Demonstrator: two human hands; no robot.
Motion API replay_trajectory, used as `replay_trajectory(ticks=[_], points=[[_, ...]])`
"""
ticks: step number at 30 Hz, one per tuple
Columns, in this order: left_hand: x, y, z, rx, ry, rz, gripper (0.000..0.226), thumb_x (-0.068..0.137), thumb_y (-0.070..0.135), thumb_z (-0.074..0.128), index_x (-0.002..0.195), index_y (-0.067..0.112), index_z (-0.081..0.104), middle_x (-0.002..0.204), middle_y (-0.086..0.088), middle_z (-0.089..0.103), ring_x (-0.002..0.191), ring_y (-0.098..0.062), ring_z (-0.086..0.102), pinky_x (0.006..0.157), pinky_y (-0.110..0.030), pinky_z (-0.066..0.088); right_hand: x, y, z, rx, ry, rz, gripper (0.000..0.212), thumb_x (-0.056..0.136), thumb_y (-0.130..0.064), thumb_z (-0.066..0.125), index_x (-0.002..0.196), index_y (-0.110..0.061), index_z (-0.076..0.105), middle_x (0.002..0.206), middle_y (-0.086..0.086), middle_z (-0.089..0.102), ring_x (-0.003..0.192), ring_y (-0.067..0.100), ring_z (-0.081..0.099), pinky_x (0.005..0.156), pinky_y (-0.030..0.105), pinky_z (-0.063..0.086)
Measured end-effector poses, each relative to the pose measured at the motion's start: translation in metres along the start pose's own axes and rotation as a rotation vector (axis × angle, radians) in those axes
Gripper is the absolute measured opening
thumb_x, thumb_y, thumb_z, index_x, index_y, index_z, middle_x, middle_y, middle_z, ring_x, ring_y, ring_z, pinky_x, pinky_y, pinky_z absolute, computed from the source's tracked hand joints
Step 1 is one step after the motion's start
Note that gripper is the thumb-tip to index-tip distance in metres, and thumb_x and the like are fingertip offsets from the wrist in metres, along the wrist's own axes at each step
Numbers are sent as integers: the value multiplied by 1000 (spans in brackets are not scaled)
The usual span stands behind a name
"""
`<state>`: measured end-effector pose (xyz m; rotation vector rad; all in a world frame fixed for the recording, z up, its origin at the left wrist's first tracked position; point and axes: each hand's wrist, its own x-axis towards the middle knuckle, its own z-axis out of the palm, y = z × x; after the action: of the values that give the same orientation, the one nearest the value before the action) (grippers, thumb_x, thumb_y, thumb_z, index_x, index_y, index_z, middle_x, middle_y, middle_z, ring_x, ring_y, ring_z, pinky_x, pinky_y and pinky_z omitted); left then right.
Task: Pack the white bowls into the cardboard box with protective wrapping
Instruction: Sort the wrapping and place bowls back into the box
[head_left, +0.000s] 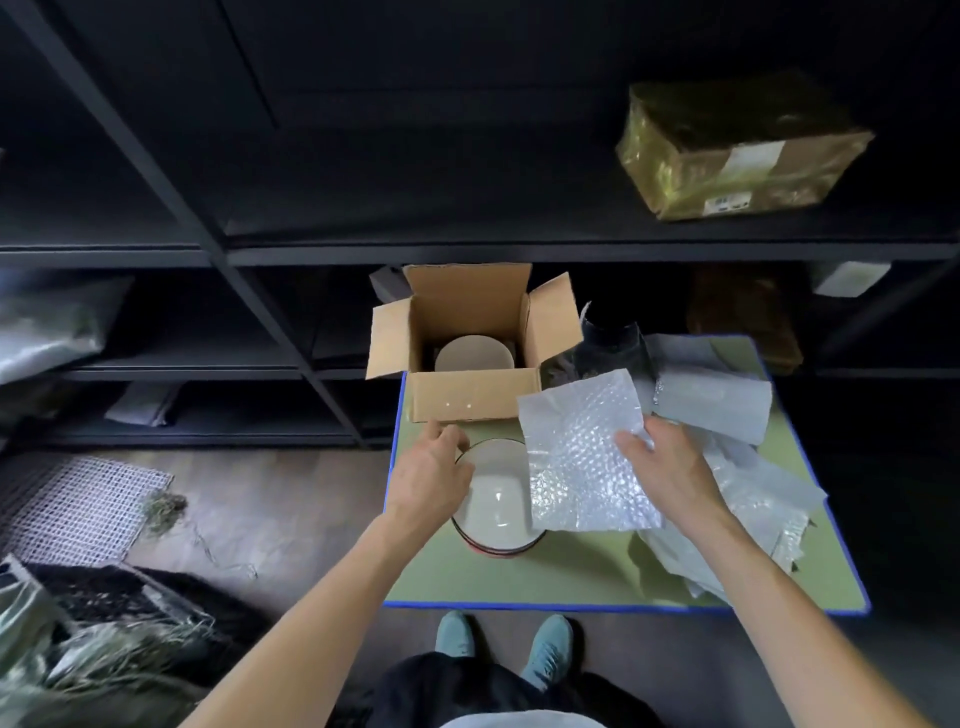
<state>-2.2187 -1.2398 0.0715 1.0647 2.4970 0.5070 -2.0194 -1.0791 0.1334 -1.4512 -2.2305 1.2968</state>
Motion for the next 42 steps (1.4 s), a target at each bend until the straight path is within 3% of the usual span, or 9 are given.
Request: replay_trajectory(ticks=[5, 8, 11, 15, 22, 28, 33, 35, 42], points=[[4, -4, -3, 47, -44, 60, 14, 92, 18, 54, 106, 16, 55, 97, -3, 63, 79, -27, 57, 66, -36, 44, -13, 3, 5, -51, 68, 58, 27, 101, -25, 51, 107, -1, 63, 107, 18, 67, 101, 36, 61, 86, 45, 50], [4, -3, -6, 55, -36, 130, 11, 91, 14, 53, 102, 14, 53, 89, -5, 64, 80, -31, 57, 68, -42, 50, -20, 2, 7, -52, 103, 75, 26, 102, -23, 50, 108, 0, 62, 107, 19, 66, 102, 38, 59, 88, 46, 49], [3, 0, -13, 46, -33, 164, 13, 91, 13, 52, 103, 13, 54, 83, -10, 65, 79, -34, 57, 66, -43, 51, -26, 0, 6, -43, 133, 86, 22, 102, -22, 50, 101, -3, 62, 102, 16, 66, 96, 37, 59, 83, 44, 49], [0, 4, -29, 61, 4, 233, 14, 90, 10, 49, 103, 12, 54, 80, -13, 65, 73, -38, 56, 64, -42, 49, -29, -2, -1, -12, 175, 96, 17, 103, -23, 49, 87, -21, 56, 87, -6, 60, 80, 20, 54, 67, 35, 39], [0, 16, -82, -8, 104, 267, 14, 91, 16, 54, 105, 16, 55, 81, -6, 65, 75, -30, 56, 66, -38, 48, -32, 3, -5, 24, 209, 91, 15, 102, -24, 47, 100, -20, 61, 94, -4, 63, 86, 18, 57, 73, 34, 41], [-4, 31, -101, -89, 101, 275, 8, 93, 22, 54, 101, 19, 53, 79, -3, 64, 67, -25, 62, 62, -41, 53, -31, -9, 9, 56, 175, 37, 19, 99, -16, 46, 85, -18, 58, 79, 0, 61, 77, 20, 56, 63, 29, 40], [-11, 42, -98, -204, -2, 228, 2, 96, 23, 52, 97, 23, 53, 75, 2, 64, 47, -12, 63, 47, -19, 47, -29, -25, 27, 338, -4, 17, 13, 92, -19, 59, 94, -16, 71, 90, 1, 75, 88, 20, 69, 78, 35, 52], [-15, 45, -97, -247, -22, 203, 2, 96, 22, 52, 97, 23, 52, 79, 2, 64, 45, -11, 63, 43, -14, 42, -31, -29, 31, 479, -83, 14, 25, 80, -25, 63, 100, -14, 74, 100, 4, 77, 98, 22, 71, 86, 40, 55], [-20, 46, -96, -313, -44, 151, 3, 98, 25, 50, 100, 25, 50, 80, 3, 63, 44, -9, 64, 53, -28, 47, -31, -31, 40, 758, -162, 109, 36, 73, -7, 61, 107, -1, 72, 105, 16, 74, 94, 26, 70, 82, 39, 54]])
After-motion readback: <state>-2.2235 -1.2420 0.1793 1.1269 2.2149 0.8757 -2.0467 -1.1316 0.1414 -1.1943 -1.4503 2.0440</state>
